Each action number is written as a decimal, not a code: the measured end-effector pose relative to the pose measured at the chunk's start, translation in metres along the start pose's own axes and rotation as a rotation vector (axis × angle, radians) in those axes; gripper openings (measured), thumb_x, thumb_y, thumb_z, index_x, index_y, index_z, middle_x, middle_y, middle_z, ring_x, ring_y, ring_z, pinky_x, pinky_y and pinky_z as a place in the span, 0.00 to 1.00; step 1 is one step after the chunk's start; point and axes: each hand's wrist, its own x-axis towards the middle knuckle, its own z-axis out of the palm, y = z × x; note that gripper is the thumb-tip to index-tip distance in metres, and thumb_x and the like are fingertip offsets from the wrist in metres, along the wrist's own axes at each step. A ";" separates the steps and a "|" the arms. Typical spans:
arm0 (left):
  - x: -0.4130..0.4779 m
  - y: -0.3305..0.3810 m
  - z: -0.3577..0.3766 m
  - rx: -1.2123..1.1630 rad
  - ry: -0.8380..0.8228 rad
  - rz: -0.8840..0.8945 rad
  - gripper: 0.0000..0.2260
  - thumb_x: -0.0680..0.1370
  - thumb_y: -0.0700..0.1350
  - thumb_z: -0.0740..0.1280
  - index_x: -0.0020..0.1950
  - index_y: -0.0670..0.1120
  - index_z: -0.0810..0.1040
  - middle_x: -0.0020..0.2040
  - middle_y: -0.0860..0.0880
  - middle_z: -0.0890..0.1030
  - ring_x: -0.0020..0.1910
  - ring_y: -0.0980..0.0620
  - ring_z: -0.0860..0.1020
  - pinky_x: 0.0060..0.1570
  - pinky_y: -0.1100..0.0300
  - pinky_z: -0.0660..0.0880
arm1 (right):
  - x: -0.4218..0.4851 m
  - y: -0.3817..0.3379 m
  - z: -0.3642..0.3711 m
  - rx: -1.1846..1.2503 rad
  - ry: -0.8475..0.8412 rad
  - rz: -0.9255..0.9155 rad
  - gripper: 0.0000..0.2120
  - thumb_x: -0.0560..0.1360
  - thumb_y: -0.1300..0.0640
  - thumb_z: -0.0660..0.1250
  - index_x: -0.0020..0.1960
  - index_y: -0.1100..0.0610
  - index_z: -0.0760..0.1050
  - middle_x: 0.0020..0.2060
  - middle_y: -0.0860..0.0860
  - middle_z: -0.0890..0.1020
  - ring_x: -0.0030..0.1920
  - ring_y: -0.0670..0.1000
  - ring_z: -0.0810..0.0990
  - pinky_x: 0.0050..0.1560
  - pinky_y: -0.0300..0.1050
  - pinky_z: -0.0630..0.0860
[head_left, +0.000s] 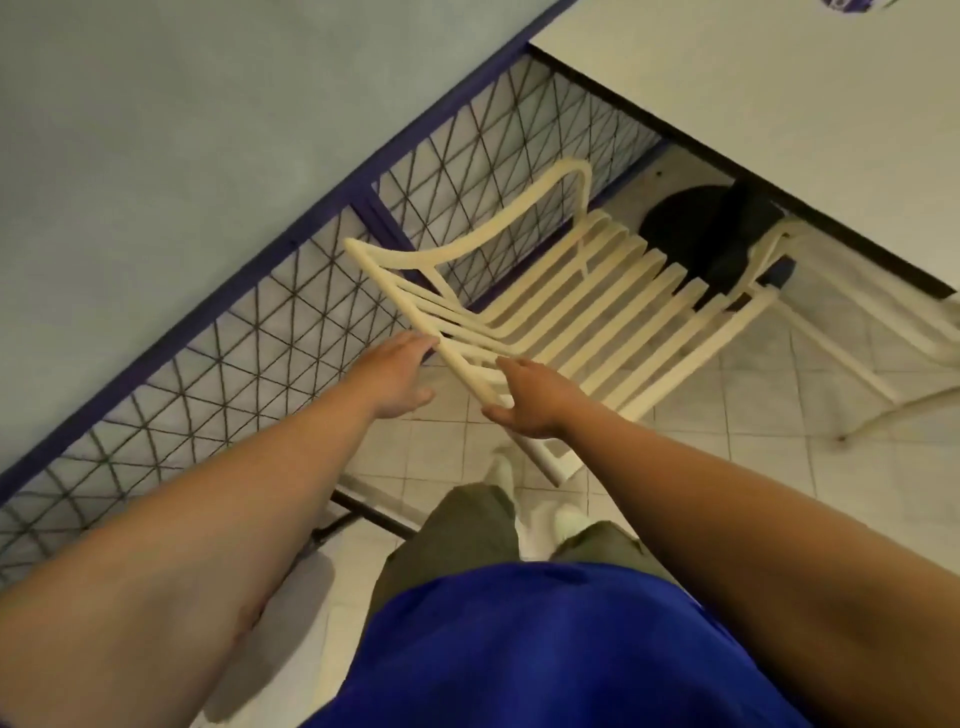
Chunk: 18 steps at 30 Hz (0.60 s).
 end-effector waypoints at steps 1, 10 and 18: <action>0.014 -0.003 -0.004 0.054 -0.010 0.039 0.35 0.74 0.50 0.74 0.78 0.51 0.62 0.77 0.50 0.64 0.74 0.46 0.64 0.71 0.47 0.64 | 0.004 0.002 0.002 0.022 -0.015 0.031 0.35 0.77 0.42 0.67 0.76 0.56 0.60 0.69 0.56 0.73 0.66 0.58 0.73 0.64 0.53 0.72; 0.123 -0.050 -0.033 0.420 -0.239 0.363 0.39 0.71 0.53 0.76 0.78 0.57 0.61 0.77 0.52 0.65 0.74 0.48 0.63 0.73 0.49 0.59 | 0.050 -0.005 0.020 0.201 -0.164 0.295 0.37 0.74 0.41 0.68 0.76 0.55 0.59 0.66 0.57 0.75 0.61 0.58 0.75 0.61 0.55 0.73; 0.192 -0.077 -0.063 0.551 -0.437 0.467 0.35 0.75 0.48 0.72 0.74 0.71 0.60 0.73 0.55 0.71 0.67 0.48 0.73 0.60 0.49 0.75 | 0.072 -0.030 0.052 0.310 -0.056 0.474 0.40 0.71 0.60 0.70 0.77 0.44 0.56 0.62 0.51 0.75 0.57 0.55 0.76 0.57 0.56 0.77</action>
